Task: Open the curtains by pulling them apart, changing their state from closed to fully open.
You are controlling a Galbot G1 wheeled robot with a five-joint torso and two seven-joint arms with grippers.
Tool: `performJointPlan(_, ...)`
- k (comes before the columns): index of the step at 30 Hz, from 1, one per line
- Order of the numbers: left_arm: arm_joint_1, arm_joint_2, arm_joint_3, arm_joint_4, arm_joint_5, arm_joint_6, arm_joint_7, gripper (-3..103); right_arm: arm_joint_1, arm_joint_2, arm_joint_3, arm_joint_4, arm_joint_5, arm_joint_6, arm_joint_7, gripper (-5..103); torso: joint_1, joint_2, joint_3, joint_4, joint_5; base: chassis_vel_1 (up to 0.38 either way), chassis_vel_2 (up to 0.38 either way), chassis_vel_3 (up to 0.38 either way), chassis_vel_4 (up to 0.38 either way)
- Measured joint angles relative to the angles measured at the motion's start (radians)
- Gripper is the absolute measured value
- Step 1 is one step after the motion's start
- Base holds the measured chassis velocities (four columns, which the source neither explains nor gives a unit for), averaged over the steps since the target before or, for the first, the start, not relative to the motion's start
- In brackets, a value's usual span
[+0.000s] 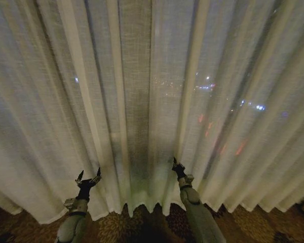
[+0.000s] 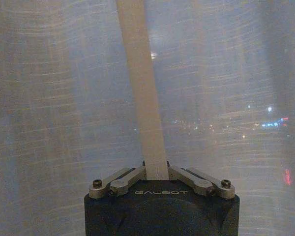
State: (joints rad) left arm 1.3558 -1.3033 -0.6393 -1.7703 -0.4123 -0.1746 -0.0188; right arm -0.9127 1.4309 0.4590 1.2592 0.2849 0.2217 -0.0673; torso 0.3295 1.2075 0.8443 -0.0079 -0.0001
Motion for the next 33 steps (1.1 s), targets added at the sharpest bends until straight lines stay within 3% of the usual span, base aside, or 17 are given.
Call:
performJointPlan(11,0.000,0.000,0.000,0.000,0.000,0.000,0.000,100,0.002,-0.009,0.016,-0.008,0.010,0.005,-0.026,0,0.000,0.000,0.000,-0.0001,0.0001,-0.212,-0.230,0.231,0.215)
performJointPlan(33,0.000,0.000,0.000,0.000,0.000,0.000,0.000,100,0.008,-0.022,0.041,-0.031,0.014,0.019,-0.055,0,0.000,0.000,0.000,-0.0001,0.0000,-0.346,-0.346,0.345,0.349)
